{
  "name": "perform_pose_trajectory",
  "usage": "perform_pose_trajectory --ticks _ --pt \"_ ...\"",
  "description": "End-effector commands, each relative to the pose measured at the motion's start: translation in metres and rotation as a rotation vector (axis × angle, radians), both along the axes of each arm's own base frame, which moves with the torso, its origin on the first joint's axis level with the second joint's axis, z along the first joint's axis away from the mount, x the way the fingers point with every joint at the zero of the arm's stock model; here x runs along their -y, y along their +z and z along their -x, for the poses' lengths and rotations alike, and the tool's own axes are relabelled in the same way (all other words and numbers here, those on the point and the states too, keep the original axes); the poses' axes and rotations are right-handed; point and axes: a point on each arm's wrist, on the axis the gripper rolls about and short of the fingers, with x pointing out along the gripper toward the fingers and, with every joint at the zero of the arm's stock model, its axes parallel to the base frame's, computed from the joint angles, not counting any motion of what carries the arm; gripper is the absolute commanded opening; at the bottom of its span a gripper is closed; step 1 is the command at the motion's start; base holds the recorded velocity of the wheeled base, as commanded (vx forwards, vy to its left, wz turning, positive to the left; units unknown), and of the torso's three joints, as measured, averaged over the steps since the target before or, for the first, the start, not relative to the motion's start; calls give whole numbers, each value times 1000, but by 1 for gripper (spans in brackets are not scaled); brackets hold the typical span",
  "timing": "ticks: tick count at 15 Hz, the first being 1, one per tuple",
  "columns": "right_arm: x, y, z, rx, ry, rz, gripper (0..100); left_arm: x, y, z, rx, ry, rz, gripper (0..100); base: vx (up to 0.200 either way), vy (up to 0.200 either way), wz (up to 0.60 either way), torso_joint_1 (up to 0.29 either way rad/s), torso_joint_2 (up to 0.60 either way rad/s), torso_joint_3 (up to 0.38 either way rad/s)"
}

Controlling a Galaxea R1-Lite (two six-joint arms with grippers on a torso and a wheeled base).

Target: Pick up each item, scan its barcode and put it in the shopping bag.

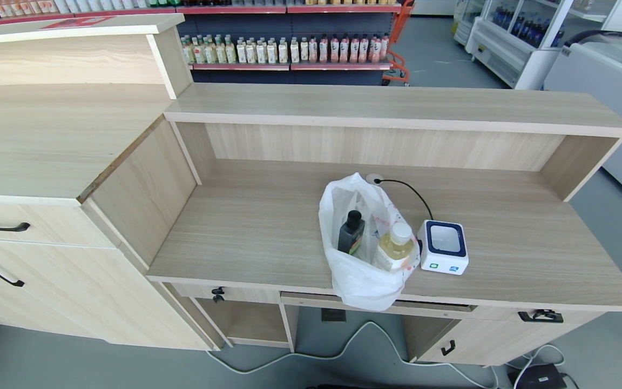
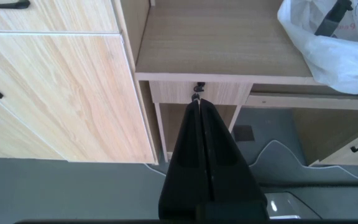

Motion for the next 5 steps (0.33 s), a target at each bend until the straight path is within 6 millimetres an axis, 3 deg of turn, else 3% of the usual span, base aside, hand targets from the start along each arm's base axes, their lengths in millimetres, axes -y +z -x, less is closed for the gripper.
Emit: perform_pose_trajectory --ticks 1,5 --pt "0 0 0 -3 1 2 100 0 0 0 0 0 0 0 0 0 0 0 0 0" --pt "0 0 0 -3 1 2 100 0 0 0 0 0 0 0 0 0 0 0 0 0"
